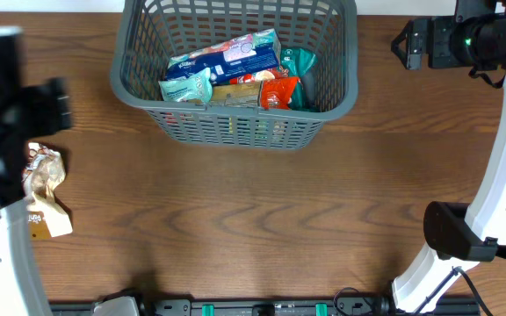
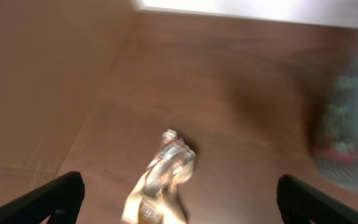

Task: Pack container
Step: 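Move the left gripper to the beige snack bag and grasp it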

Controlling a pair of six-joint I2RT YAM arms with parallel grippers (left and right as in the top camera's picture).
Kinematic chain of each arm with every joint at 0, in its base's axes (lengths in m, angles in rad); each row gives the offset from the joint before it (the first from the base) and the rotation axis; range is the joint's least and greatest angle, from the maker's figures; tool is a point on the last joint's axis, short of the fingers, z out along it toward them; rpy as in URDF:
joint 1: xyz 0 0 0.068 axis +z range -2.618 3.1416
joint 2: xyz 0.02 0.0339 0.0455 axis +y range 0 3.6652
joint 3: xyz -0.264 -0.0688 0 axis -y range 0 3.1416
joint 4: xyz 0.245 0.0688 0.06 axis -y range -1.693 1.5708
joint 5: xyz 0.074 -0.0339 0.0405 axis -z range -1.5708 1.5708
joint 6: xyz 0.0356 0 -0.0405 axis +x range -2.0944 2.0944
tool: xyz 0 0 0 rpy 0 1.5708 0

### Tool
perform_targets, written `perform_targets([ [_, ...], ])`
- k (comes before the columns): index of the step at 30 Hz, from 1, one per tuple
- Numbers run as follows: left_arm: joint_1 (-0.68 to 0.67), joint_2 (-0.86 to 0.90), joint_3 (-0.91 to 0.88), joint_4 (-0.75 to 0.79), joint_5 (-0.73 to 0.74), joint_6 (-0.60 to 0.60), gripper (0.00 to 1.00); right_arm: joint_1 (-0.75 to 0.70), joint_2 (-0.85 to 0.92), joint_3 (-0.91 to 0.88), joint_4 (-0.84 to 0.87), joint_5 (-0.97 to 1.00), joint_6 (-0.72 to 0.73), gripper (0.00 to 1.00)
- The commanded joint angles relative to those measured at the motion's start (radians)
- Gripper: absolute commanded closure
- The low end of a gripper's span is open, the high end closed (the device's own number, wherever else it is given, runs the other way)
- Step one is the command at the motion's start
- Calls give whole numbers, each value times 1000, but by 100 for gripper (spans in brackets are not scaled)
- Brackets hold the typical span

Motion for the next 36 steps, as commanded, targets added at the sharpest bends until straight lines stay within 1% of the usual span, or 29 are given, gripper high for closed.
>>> perform_targets([
  [1, 109, 15, -43, -14, -27, 33, 1, -8, -10, 13, 6, -8, -6, 1],
  [4, 172, 56, -97, 3, -26, 180, 1, -8, -10, 13, 14, -7, -6, 1],
  [7, 219, 124, -142, 23, 21, 263, 1, -8, -10, 13, 18, -7, -7, 1],
  [10, 259, 208, -176, 45, 53, 269, 1, -8, -10, 13, 17, -7, -6, 1],
  [16, 325, 326, -304, 173, 69, 290, 1, -8, -10, 13, 13, -6, -6, 1],
  [19, 354, 359, -379, 225, 109, 324, 1, -8, -10, 13, 6, 9, -6, 1],
  [21, 369, 370, -432, 274, 109, 330, 1, -8, -10, 13, 5, 25, -6, 1],
  [25, 391, 387, -523, 350, 113, 388, 1, -8, -10, 13, 6, 34, -6, 1],
  [31, 399, 444, -575, 409, 181, 449, 1, -8, -10, 13, 6, 34, -6, 1],
  [36, 399, 519, -575, 448, 184, 460, 1, -8, -10, 13, 4, 34, -6, 1],
])
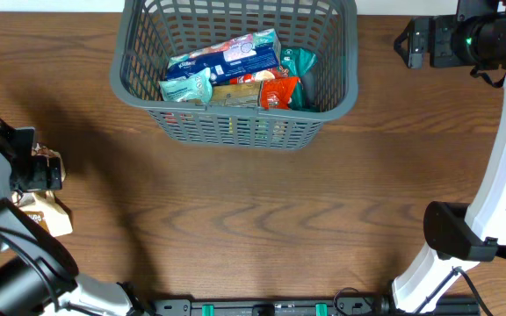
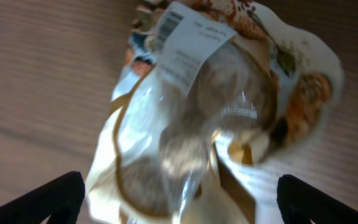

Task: Pack container
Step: 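Move the left gripper to the beige snack bag and grasp it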

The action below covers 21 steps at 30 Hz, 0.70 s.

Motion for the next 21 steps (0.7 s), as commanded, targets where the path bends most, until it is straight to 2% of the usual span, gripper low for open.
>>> perform_targets([
  [1, 6, 52, -7, 19, 24, 42, 1, -8, -10, 13, -6, 7, -6, 1],
  [14, 27, 200, -7, 82, 25, 42, 0, -8, -10, 13, -12, 7, -6, 1],
  [16, 32, 207, -7, 82, 26, 42, 6, -8, -10, 13, -12, 7, -6, 1],
  [17, 35, 208, -7, 82, 28, 42, 12, -8, -10, 13, -12, 7, -6, 1],
  [21, 37, 208, -7, 82, 28, 38, 48, -8, -10, 13, -12, 7, -6, 1],
])
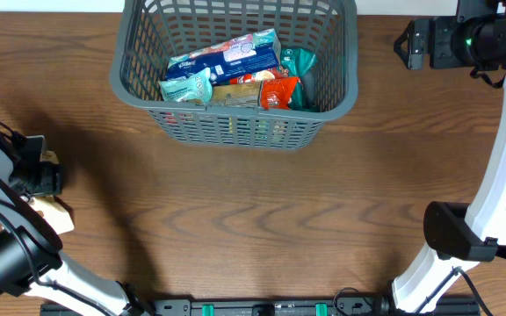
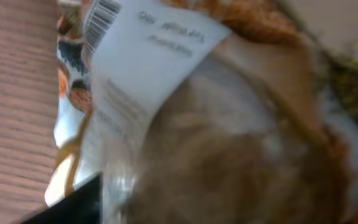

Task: Pack container
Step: 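Move the left gripper to the beige snack bag and grasp it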

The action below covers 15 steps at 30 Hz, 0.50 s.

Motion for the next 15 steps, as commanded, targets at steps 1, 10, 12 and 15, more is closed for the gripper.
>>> perform_targets([
  [1, 10, 48, -8, 1, -12, 4, 54, -8, -10, 13, -3, 6, -6, 1],
  [10, 7, 39, -8, -1, 5, -95, 90, -8, -10, 13, -3, 6, -6, 1],
  [12, 0, 25, -7, -9, 60, -104, 94, -8, -10, 13, -3, 6, -6, 1],
  [15, -21, -7, 9, -31, 96, -166, 94, -8, -10, 13, -3, 6, -6, 1],
])
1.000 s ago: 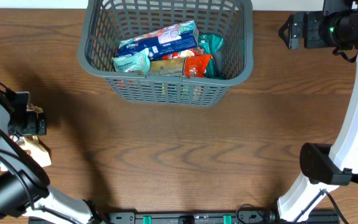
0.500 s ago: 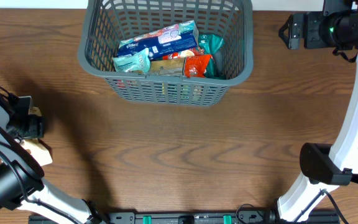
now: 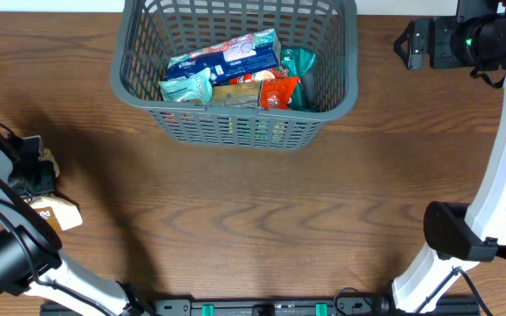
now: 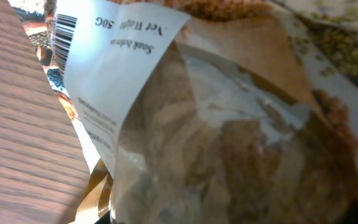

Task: Pack container
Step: 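Move the left gripper to the beige snack bag and grasp it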

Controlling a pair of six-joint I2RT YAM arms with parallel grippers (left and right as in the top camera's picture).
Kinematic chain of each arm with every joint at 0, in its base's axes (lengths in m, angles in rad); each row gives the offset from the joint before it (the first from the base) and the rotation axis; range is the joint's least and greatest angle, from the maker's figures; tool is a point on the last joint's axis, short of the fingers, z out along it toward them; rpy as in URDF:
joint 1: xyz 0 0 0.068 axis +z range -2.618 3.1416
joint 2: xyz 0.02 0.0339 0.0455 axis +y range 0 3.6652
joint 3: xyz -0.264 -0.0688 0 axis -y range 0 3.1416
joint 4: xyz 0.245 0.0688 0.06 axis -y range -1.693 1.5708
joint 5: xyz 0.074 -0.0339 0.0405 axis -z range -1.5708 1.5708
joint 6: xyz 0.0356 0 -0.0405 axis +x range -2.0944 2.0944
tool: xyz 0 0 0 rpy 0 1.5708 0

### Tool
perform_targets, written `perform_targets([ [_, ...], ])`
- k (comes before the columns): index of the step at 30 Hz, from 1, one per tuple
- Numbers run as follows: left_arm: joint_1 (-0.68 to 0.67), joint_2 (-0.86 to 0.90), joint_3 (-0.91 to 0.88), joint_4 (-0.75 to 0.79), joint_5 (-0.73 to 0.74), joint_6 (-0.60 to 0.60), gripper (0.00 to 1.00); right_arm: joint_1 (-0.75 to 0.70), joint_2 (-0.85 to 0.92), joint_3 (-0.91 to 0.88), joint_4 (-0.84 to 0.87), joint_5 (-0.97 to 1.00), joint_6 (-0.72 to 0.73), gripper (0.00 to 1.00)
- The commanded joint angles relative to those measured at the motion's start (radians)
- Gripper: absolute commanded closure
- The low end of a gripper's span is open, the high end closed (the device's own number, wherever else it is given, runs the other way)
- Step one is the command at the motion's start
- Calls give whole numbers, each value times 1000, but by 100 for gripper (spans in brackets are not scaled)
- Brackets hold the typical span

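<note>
A clear and tan snack bag (image 4: pixel 229 124) with a white barcode label fills the left wrist view. In the overhead view only its lower end (image 3: pixel 61 213) shows at the table's left edge. My left gripper (image 3: pixel 35 171) is down on the bag and shut on it; the bag hides nearly all of both fingers. The grey mesh basket (image 3: pixel 235 132) stands at the back centre with several packets (image 3: pixel 231 61) inside. My right gripper (image 3: pixel 404 42) hovers at the back right, beside the basket; its jaws cannot be made out.
The brown wooden table (image 3: pixel 262 219) stretches between the bag and the basket. The right arm's white base (image 3: pixel 464 237) stands at the front right. A black rail (image 3: pixel 262 308) runs along the front edge.
The bag's lower end has swung outward to the right under my left gripper. In the left wrist view the bag now covers the frame and hides the finger seen before. The right arm has not moved.
My left gripper was first open and high above the bag at the left edge. Then it was down close over the bag, still open. Then it was pressed onto the bag, and now it grips it. The basket's contents stayed the same.
</note>
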Motion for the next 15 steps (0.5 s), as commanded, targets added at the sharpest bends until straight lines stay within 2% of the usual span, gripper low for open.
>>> perform_targets([
  [1, -28, -23, 14, -28, 76, -103, 94, -8, -10, 13, -3, 6, -6, 1],
  [8, -120, -170, 102, -145, 77, -225, 94, -8, -10, 13, -3, 6, -6, 1],
  [15, -262, -320, 397, -346, 165, -276, 94, -10, -8, 13, 15, 27, -6, 1],
])
